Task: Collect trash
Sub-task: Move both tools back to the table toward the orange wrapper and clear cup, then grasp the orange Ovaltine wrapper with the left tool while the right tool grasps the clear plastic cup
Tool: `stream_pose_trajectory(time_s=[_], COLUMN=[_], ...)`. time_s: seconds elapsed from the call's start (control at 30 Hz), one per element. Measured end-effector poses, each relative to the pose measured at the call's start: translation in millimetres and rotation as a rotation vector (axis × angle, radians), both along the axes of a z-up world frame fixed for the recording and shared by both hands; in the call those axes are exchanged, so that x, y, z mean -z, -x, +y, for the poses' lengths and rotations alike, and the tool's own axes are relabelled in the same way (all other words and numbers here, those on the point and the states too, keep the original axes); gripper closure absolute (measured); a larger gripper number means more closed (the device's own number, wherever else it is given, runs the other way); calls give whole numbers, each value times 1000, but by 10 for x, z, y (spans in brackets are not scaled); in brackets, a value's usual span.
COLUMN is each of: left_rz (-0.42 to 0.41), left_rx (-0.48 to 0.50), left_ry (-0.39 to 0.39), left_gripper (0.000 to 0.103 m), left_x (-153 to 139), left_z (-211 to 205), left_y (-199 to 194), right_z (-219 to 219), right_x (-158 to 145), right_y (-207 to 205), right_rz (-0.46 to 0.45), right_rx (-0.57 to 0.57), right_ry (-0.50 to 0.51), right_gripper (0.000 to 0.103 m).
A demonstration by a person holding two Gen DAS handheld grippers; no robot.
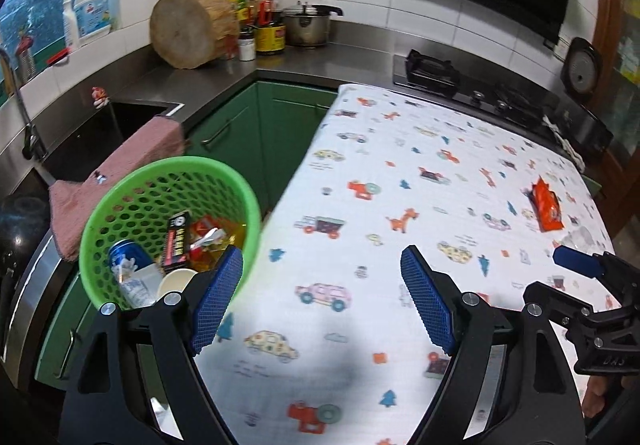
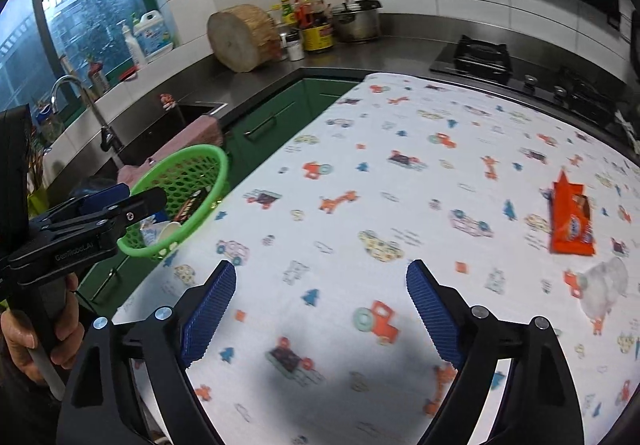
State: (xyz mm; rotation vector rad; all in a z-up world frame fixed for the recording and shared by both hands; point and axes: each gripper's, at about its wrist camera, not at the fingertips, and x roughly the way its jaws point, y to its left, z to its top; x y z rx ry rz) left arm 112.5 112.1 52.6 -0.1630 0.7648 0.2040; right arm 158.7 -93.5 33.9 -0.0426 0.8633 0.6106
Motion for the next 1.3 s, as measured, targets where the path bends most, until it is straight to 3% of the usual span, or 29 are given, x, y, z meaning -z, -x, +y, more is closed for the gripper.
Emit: stream_pose_trajectory(time_s=[0.4, 0.83, 1.3], left_rz=[24, 67, 140], left_rx=[57, 118, 196], left_ry=[16, 3, 7], left_gripper=[22, 22, 22], left_x=[1, 61, 137], left_z=[-419, -1003, -1911], left_y=[-279, -717, -1319], right_z=[-793, -2072, -2408], right_x=[34, 285, 730], right_y=[-229, -708, -993], right_rz=[-4, 40, 62], right_rx=[148, 366, 328], right_ry=[40, 112, 157], right_gripper=[16, 16, 18])
